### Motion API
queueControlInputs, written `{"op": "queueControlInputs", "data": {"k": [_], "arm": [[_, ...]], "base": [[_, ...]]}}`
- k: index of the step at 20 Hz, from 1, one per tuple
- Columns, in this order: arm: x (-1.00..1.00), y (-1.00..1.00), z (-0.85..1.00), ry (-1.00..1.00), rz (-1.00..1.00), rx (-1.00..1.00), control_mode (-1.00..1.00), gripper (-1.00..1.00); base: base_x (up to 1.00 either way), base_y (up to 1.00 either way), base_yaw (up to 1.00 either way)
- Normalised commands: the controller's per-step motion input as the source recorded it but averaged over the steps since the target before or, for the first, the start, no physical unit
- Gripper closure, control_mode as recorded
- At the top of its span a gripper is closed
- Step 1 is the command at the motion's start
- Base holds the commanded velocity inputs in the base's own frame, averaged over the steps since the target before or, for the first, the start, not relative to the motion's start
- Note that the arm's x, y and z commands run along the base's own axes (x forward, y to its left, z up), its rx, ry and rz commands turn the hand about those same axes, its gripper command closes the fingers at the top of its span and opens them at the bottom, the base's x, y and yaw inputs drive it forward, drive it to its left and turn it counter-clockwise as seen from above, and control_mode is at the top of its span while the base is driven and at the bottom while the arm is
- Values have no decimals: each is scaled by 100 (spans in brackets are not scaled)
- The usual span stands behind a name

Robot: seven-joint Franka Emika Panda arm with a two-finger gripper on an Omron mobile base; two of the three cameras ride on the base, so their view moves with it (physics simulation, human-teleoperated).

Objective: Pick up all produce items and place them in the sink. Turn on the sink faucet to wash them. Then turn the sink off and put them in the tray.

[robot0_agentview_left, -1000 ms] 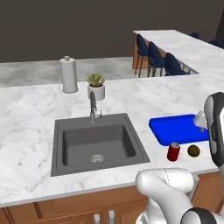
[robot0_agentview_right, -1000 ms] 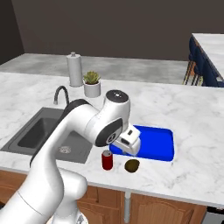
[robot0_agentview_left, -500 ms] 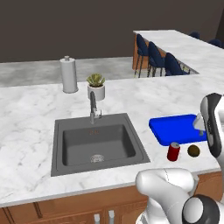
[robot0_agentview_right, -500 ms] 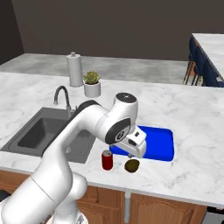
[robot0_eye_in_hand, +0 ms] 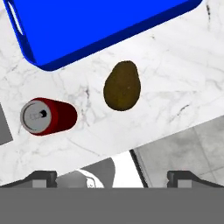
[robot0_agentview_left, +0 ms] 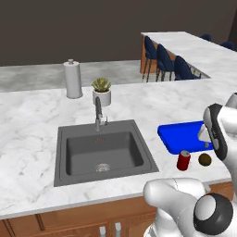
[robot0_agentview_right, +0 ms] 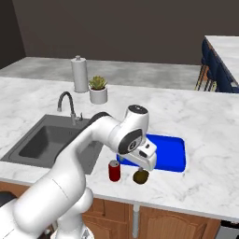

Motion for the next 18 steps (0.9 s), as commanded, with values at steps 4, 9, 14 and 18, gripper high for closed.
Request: {"op": "queueControlInputs", "data": {"k": [4,9,14,18], "arm": [[33,-14,-31,0,0,0,-100,-100],[30,-25,-25,0,0,1,-100,-100],[27,-22,-26,2,0,1,-100,-100],[25,-14,-27,6,0,0,-100,-100]], "base": [[0,0,0],[0,0,0],[0,0,0],[0,0,0]]}}
